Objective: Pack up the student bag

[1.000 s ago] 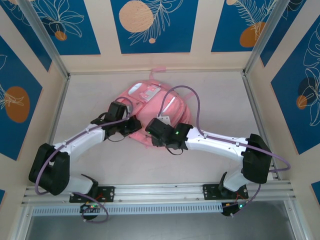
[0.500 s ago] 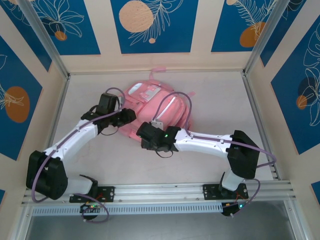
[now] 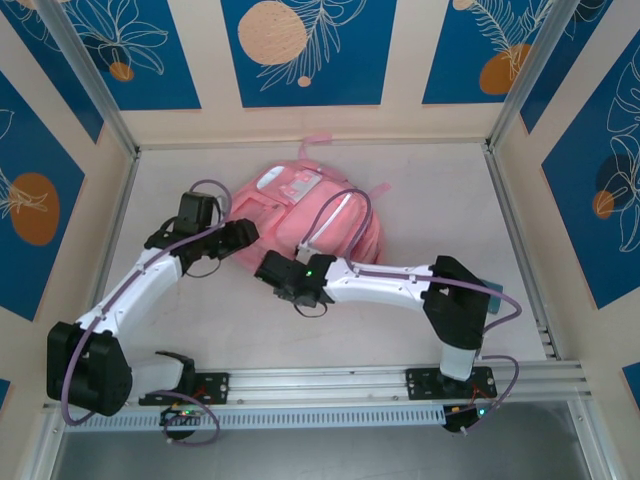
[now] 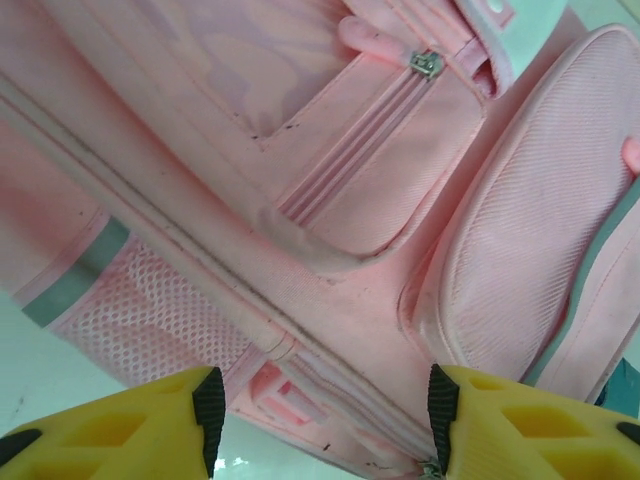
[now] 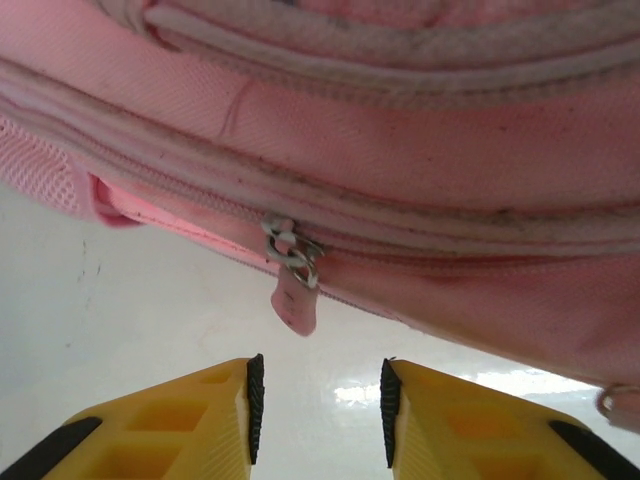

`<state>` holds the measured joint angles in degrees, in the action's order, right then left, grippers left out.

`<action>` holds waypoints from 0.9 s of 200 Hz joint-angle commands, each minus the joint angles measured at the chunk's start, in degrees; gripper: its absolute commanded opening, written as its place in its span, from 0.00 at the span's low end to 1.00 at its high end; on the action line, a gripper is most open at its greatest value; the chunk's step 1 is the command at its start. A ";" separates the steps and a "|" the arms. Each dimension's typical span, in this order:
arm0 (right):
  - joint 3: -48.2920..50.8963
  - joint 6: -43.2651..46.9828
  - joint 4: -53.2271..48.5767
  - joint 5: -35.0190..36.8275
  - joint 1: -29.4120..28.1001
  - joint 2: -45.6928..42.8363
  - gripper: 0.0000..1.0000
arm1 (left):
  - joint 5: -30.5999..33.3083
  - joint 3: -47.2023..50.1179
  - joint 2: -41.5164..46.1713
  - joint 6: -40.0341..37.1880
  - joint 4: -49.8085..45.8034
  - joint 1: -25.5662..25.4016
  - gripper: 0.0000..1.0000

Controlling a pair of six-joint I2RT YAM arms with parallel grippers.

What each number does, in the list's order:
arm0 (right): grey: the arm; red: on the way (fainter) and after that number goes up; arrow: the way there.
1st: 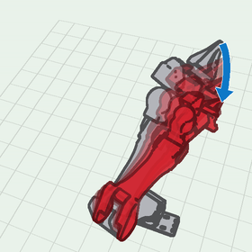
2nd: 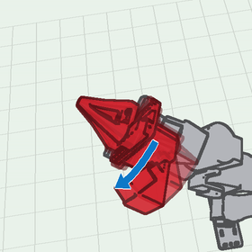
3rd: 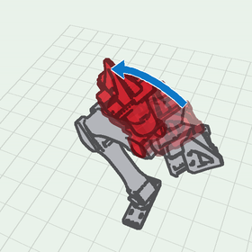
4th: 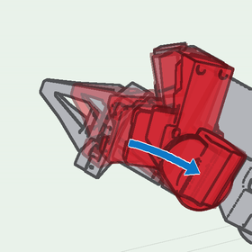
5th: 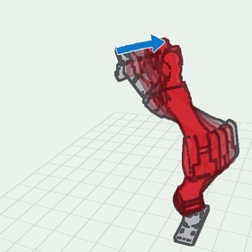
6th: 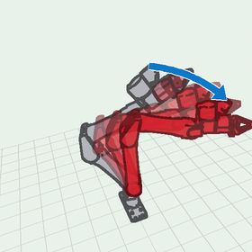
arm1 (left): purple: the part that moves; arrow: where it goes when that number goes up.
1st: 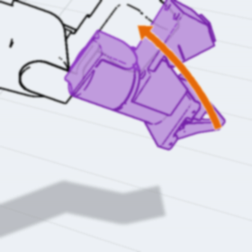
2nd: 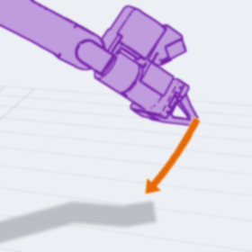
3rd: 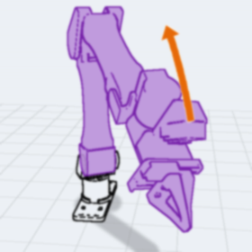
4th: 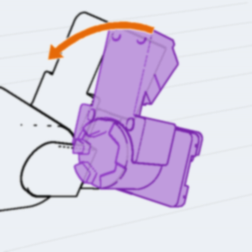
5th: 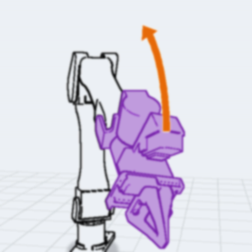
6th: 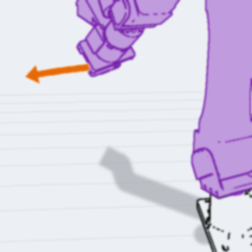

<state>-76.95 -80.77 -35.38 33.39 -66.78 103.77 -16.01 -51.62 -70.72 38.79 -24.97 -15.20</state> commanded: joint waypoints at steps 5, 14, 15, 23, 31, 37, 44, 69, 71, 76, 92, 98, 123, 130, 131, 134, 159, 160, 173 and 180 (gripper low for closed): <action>-4.09 -3.60 -3.44 3.52 0.08 3.23 0.37 | -0.94 0.59 1.50 -1.17 -1.17 1.23 0.59; -3.78 -4.01 -3.47 4.10 0.08 3.28 0.37 | -0.89 0.79 1.81 -0.95 -1.16 1.30 0.60; -3.76 -4.07 -3.47 4.17 0.12 3.28 0.37 | -0.92 0.80 1.81 -0.97 -1.15 1.31 0.60; -3.33 -4.12 -3.12 4.40 0.38 3.19 0.37 | -0.91 0.98 1.98 -0.90 -1.07 1.26 0.60; -3.13 -3.73 -2.54 4.32 0.61 3.29 0.36 | -0.99 1.14 2.15 -0.81 -0.98 1.33 0.61; -3.23 -3.69 -2.46 4.40 0.78 3.44 0.36 | -1.04 1.17 2.25 -0.65 -0.96 1.44 0.61; -3.31 -3.50 -2.23 4.41 1.00 3.61 0.36 | -1.04 1.17 2.33 -0.65 -1.06 1.39 0.62; -3.78 -3.01 -2.52 5.96 1.07 4.16 0.29 | -1.17 1.23 2.52 -0.29 -1.26 1.36 0.63; -3.75 -3.06 -2.57 6.20 1.09 4.16 0.29 | -1.21 1.25 2.56 -0.27 -1.32 1.39 0.63; -3.76 -3.33 -2.85 6.83 1.05 4.16 0.28 | -1.34 1.34 2.65 -0.17 -1.32 1.39 0.63; -3.66 -3.47 -3.41 8.49 1.12 4.16 0.27 | -1.60 2.02 3.10 0.58 -1.29 1.36 0.64; -3.69 -3.04 -3.11 9.00 1.05 4.16 0.27 | -1.60 2.37 3.36 0.78 -1.13 1.40 0.64; -4.21 0.21 -0.91 9.60 1.24 5.02 0.30 | -1.74 3.48 4.26 1.40 -1.03 1.40 0.65; -4.26 0.90 -0.37 9.62 1.24 5.28 0.30 | -1.79 3.69 4.49 1.48 -0.97 1.38 0.66; -4.26 0.98 -0.34 9.65 1.27 5.29 0.30 | -1.81 3.70 4.51 1.52 -1.01 1.39 0.66; -4.29 1.23 -0.19 9.62 1.31 5.38 0.30 | -1.84 3.79 4.58 1.55 -1.01 1.38 0.66; -4.68 2.63 -0.16 9.84 1.66 5.91 0.25 | -2.16 4.45 5.11 1.80 -1.02 1.38 0.67; -4.74 2.63 -0.19 9.85 1.61 5.87 0.25 | -2.17 4.48 5.13 1.77 -0.99 1.39 0.67; -4.82 2.98 -0.59 10.17 1.60 5.91 0.19 | -2.60 4.87 5.35 1.90 -0.88 1.40 0.67; -4.95 3.15 -0.89 10.27 1.49 5.84 0.16 | -2.89 5.10 5.48 2.06 -0.65 1.40 0.68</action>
<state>-79.94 -78.96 -36.27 39.48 -65.73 109.12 -16.73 -47.64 -66.72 40.14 -25.15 -14.61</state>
